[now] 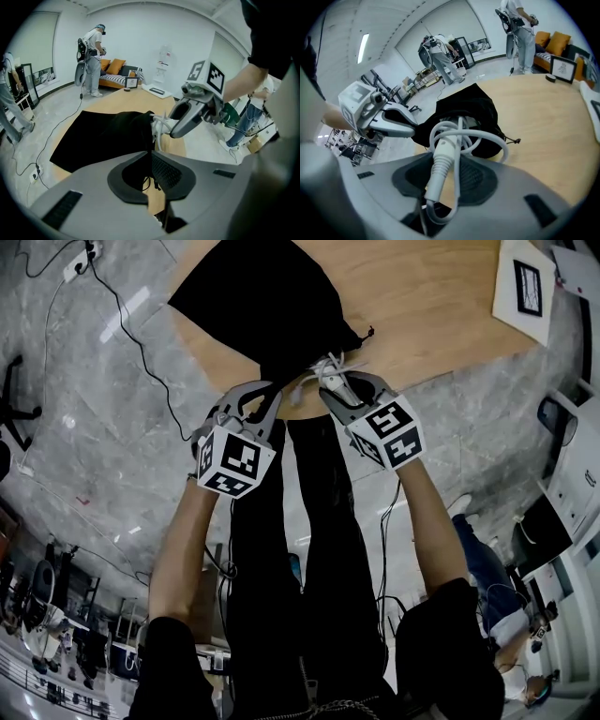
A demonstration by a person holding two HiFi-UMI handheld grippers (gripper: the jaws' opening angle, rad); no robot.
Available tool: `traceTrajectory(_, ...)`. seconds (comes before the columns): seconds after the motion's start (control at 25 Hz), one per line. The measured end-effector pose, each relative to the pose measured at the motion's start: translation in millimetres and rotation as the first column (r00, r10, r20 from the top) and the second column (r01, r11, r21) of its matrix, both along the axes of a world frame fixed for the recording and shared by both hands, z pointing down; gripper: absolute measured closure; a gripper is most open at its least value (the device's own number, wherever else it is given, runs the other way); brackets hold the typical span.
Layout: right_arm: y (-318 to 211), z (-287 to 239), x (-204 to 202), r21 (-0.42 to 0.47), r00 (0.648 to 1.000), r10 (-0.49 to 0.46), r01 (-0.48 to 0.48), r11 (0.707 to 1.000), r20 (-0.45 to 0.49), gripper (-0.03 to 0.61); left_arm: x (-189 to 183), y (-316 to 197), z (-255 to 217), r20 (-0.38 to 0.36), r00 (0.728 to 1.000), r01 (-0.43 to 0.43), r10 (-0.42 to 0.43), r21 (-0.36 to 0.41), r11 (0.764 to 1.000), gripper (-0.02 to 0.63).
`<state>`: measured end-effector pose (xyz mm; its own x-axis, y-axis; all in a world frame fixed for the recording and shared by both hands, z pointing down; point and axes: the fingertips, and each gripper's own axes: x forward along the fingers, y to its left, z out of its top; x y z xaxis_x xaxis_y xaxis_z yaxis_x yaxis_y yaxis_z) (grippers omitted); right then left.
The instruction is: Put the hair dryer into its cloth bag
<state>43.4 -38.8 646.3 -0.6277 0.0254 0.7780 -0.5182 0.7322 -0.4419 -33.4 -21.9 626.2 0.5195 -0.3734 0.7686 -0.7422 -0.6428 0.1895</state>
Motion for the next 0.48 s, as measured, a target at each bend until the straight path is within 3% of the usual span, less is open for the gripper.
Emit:
traceTrajectory(0.28,-9,-7,-12,-0.056,0.996,0.051,-0.047,0.997,0.075,0.426,3,3,-2,0.007,0.999,-0.041,0.041,0.022,0.999,0.583)
traceTrajectory(0.48,-11,-9,-24,0.011,0.997,0.014,-0.015,1.0,0.078,0.426,4,-2,-12,-0.018,0.999,-0.039,0.04,0.057,0.998,0.583)
